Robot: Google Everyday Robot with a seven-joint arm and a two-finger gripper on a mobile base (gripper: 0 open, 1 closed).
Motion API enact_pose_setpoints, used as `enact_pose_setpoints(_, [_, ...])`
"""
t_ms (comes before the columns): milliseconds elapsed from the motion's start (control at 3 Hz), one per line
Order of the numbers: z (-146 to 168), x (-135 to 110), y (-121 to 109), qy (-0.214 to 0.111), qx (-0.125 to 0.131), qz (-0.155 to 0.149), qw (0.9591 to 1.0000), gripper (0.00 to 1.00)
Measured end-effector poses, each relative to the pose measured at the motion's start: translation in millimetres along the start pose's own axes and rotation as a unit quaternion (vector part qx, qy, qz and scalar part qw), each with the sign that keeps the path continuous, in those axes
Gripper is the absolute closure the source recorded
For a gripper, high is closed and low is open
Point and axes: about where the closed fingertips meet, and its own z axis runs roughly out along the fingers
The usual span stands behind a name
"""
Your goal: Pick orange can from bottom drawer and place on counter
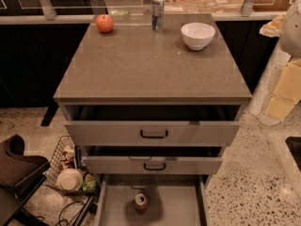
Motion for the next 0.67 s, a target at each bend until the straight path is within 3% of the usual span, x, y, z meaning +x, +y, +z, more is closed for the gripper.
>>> enact_pose_setpoints(333, [0.1, 0.0, 0.1, 0.0, 0.0, 0.0, 1.0, 0.0])
enact_pose_setpoints(667, [12.5, 7.1, 9.3, -0.023, -0.013, 0.015, 0.9995, 0.0])
